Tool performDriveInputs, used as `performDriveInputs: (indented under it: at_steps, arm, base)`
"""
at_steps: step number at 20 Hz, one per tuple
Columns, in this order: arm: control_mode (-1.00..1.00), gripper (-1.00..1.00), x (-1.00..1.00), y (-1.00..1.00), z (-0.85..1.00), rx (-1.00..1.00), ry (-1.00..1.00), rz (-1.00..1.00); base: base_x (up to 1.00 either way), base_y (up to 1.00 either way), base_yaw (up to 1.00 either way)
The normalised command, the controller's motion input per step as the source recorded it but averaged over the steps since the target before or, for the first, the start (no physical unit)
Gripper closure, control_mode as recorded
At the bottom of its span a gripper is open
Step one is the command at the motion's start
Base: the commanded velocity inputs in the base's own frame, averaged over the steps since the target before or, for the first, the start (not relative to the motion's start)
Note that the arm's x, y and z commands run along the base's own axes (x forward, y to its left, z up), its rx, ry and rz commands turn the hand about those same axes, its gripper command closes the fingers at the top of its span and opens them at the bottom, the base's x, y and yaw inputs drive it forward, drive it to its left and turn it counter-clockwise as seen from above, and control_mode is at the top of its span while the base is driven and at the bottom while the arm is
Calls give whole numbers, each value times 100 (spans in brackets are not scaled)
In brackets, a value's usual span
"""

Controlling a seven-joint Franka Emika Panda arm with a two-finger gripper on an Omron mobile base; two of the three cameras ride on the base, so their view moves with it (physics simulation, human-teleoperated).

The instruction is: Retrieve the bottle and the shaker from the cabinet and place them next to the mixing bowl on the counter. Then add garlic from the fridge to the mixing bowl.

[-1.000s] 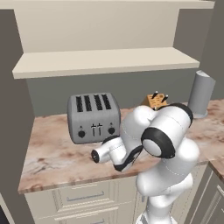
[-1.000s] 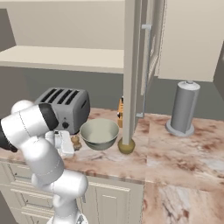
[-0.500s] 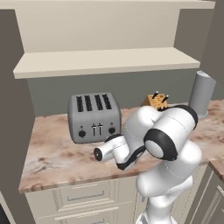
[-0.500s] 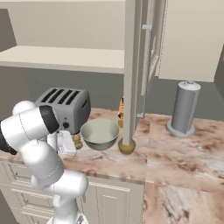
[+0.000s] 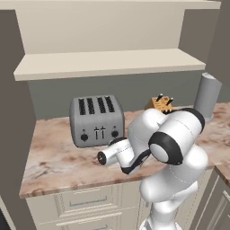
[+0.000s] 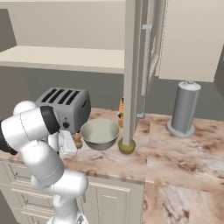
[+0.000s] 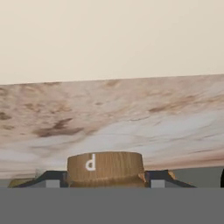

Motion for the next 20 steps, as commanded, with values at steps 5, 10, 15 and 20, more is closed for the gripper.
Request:
performDriveInputs:
  at_steps: [5, 10, 15, 20]
  arm:
    - [-100, -100, 0, 0, 0, 0, 1, 0]
    - [-100, -100, -3, 11, 0, 0, 14, 0]
    - [-100, -100, -22, 18, 36, 6, 17, 0]
    - [-100, -100, -43, 11, 48, 11, 3, 0]
  base:
    - [0, 0, 0]
    - [0, 0, 0]
    - [0, 0, 0]
    - [0, 0, 0]
